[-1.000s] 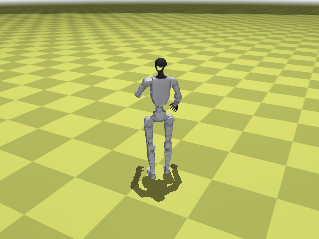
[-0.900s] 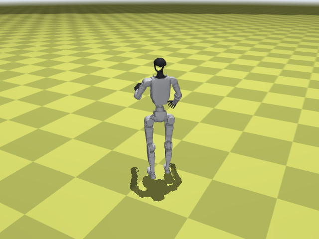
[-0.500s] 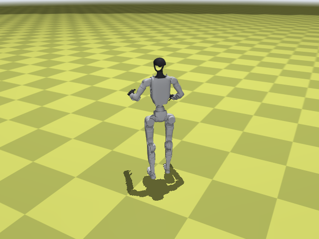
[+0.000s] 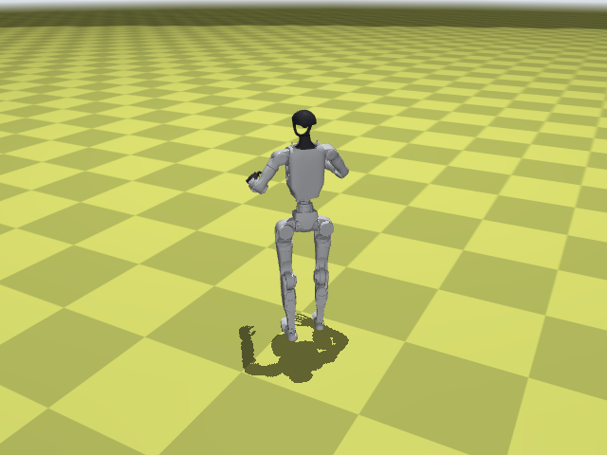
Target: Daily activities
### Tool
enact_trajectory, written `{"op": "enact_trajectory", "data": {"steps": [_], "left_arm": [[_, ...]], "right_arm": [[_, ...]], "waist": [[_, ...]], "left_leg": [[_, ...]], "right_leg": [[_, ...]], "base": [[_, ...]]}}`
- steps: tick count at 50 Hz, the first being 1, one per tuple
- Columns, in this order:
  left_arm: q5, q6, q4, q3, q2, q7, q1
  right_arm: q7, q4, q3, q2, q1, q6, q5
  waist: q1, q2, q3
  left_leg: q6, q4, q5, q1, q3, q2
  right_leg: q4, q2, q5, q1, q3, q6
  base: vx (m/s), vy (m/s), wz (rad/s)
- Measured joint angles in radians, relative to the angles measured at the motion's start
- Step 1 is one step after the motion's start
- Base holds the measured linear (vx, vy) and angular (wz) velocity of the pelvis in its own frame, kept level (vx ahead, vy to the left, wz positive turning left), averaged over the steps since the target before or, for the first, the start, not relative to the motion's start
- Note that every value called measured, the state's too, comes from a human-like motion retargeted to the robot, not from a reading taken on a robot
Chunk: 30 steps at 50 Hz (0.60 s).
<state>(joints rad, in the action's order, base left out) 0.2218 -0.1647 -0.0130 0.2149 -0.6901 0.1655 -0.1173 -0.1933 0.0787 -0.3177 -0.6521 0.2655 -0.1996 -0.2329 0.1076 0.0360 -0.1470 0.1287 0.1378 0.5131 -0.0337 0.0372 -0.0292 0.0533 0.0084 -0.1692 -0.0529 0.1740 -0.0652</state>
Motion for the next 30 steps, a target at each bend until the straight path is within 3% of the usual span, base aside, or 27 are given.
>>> {"op": "enact_trajectory", "data": {"steps": [7, 17, 22, 30], "left_arm": [[0.052, -0.022, 0.137, 0.007, -0.058, 0.111, 0.167], [0.079, -0.005, 0.044, 0.243, -0.075, 0.083, 0.537], [0.041, 0.009, -0.080, 0.281, -0.036, 0.075, 0.643], [-0.075, 0.016, -0.185, 0.178, 0.030, 0.166, 0.686]], "right_arm": [[-0.024, 0.064, -0.069, -0.058, 0.077, -0.028, -0.027], [0.043, 0.148, -0.161, -0.148, 0.090, -0.063, -0.046], [0.037, 0.147, -0.068, -0.181, -0.038, -0.063, -0.061], [-0.063, 0.131, 0.171, -0.158, -0.252, -0.039, -0.107]], "waist": [[0.011, -0.001, -0.018], [-0.050, -0.060, -0.026], [-0.097, -0.099, -0.017], [-0.159, -0.156, -0.008]], "left_leg": [[-0.007, 0.001, 0.002, 0.002, 0.011, -0.001], [-0.025, 0.011, 0.021, 0.002, 0.025, 0.010], [-0.036, 0.020, 0.031, 0.000, 0.036, 0.018], [-0.049, 0.037, 0.047, -0.001, 0.063, 0.032]], "right_leg": [[0.000, -0.001, 0.004, -0.002, -0.013, -0.001], [0.000, 0.011, 0.008, -0.005, -0.039, 0.000], [0.000, 0.019, 0.006, -0.007, -0.050, -0.005], [0.001, 0.032, 0.009, -0.011, -0.069, -0.013]], "base": [[0.00, 0.00, 0.00], [0.00, 0.00, 0.00], [0.00, 0.00, 0.00], [0.02, -0.01, -0.15]]}}
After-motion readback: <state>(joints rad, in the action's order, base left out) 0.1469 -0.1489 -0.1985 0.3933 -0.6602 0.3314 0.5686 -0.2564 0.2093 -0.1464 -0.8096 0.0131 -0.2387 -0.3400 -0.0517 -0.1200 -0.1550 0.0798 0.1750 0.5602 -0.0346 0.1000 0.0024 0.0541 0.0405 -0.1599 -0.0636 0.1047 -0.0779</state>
